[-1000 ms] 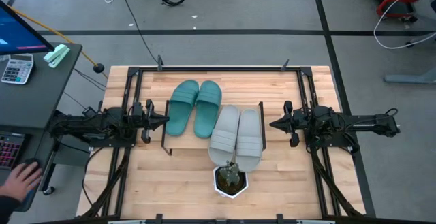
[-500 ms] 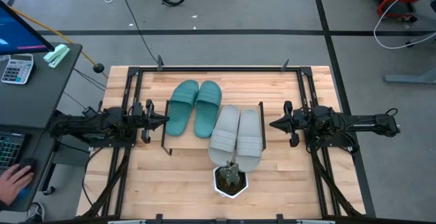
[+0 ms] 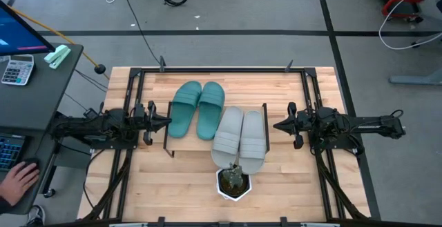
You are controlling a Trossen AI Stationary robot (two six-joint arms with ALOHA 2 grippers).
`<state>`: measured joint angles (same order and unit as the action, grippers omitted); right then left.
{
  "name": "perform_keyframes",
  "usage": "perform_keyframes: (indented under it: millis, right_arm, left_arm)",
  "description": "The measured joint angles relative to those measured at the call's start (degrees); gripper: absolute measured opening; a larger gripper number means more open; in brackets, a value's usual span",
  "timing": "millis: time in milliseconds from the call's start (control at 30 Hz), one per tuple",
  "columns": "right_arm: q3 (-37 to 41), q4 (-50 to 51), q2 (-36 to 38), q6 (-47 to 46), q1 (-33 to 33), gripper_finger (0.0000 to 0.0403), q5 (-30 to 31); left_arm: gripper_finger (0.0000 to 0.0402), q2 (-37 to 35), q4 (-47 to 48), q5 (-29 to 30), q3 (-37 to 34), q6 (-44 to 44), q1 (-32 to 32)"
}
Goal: Pick and place slides into the shelf
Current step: Return to Home Position
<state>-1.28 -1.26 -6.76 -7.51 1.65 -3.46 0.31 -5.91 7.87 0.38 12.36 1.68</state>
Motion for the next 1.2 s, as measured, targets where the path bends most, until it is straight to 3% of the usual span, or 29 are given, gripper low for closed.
perform_keyframes:
  millis: [1200]
  right_arm:
    - [0.0,-0.01,0.0,0.0,-0.02,0.0014,-0.01]
  left_arm:
    - [0.0034,-0.02,-0.02,-0.01,0.0,0.02,0.0]
